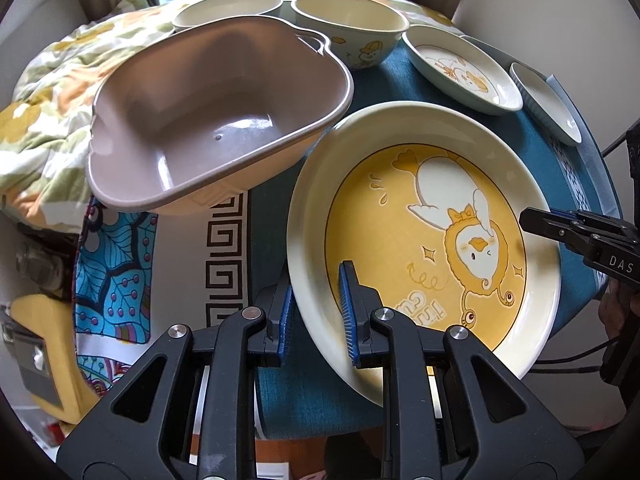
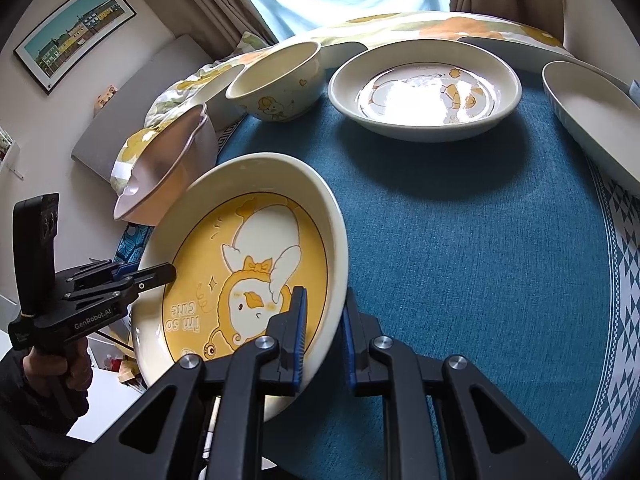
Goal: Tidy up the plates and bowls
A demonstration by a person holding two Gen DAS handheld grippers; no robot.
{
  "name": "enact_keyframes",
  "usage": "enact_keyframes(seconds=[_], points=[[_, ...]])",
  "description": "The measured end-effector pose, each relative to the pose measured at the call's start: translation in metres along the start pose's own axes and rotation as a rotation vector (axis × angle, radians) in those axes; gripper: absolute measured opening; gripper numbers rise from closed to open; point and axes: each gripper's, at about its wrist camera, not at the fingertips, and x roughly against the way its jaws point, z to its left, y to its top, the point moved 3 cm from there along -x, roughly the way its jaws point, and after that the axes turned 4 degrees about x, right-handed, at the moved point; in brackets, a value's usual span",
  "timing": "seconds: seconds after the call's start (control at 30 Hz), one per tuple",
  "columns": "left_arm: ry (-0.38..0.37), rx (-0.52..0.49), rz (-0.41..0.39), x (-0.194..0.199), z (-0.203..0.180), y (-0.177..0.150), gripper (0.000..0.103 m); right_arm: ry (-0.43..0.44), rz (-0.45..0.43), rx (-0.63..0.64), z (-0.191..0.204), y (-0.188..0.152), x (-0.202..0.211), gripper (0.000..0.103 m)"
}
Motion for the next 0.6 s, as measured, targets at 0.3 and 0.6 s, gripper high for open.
enact_keyframes(seconds=[0.3, 0.6], points=[[0.039, -0.012, 0.002, -0.001, -0.004, 0.002, 0.024, 0.004, -0.034, 0.020, 0.006, -0.001, 0.002, 0.057], [0.092, -0.045, -0.006, 0.002, -0.014, -0.007, 0.082, -0.026, -0.034, 0.031, 0.007, -0.004, 0.005, 0.062]])
